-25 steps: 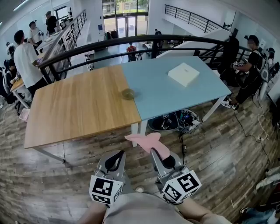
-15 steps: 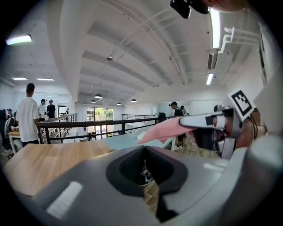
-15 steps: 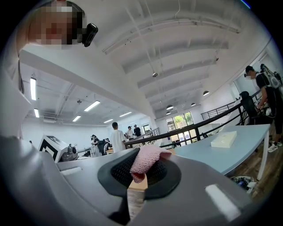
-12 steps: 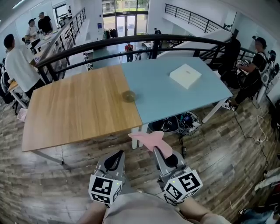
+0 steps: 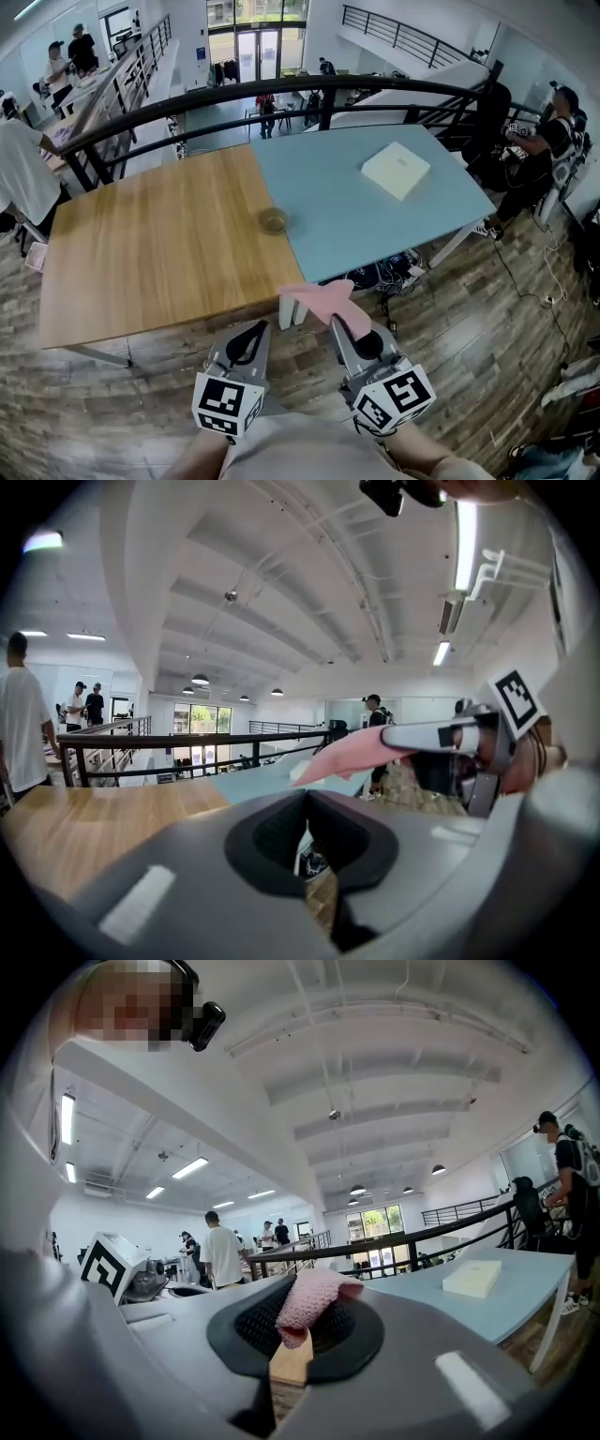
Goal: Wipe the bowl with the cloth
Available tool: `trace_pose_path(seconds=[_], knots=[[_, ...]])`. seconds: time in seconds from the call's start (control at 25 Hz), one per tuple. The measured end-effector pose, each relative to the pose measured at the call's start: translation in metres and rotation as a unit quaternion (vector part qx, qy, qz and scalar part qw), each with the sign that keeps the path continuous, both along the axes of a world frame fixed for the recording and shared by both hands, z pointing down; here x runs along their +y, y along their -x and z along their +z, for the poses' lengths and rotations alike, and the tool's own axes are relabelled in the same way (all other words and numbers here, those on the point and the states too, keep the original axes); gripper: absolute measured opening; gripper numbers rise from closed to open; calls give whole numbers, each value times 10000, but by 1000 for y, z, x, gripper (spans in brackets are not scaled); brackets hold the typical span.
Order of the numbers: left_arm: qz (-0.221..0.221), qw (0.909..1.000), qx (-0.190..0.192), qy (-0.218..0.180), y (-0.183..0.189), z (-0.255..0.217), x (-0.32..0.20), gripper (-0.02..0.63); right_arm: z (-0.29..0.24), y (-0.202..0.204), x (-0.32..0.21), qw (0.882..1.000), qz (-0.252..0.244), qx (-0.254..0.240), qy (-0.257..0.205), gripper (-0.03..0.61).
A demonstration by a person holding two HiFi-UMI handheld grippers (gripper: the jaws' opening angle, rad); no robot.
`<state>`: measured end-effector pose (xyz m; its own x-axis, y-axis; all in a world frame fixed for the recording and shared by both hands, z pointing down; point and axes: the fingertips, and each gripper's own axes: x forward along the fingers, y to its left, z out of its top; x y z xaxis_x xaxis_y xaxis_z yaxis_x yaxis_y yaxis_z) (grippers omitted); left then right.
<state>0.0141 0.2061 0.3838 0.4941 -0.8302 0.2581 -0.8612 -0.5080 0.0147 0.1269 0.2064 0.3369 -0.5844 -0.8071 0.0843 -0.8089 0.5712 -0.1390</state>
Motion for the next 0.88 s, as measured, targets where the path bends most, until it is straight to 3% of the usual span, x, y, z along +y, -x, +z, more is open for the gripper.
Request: trace_pose_path(seconds=[0.48, 0.88], knots=[[124, 9999, -10, 89, 72, -12, -112, 2, -10, 70, -104, 9998, 116, 52, 126, 17], [443, 9990, -10, 77, 121, -13, -201, 2, -11, 115, -184, 9983, 526, 120, 206, 18]])
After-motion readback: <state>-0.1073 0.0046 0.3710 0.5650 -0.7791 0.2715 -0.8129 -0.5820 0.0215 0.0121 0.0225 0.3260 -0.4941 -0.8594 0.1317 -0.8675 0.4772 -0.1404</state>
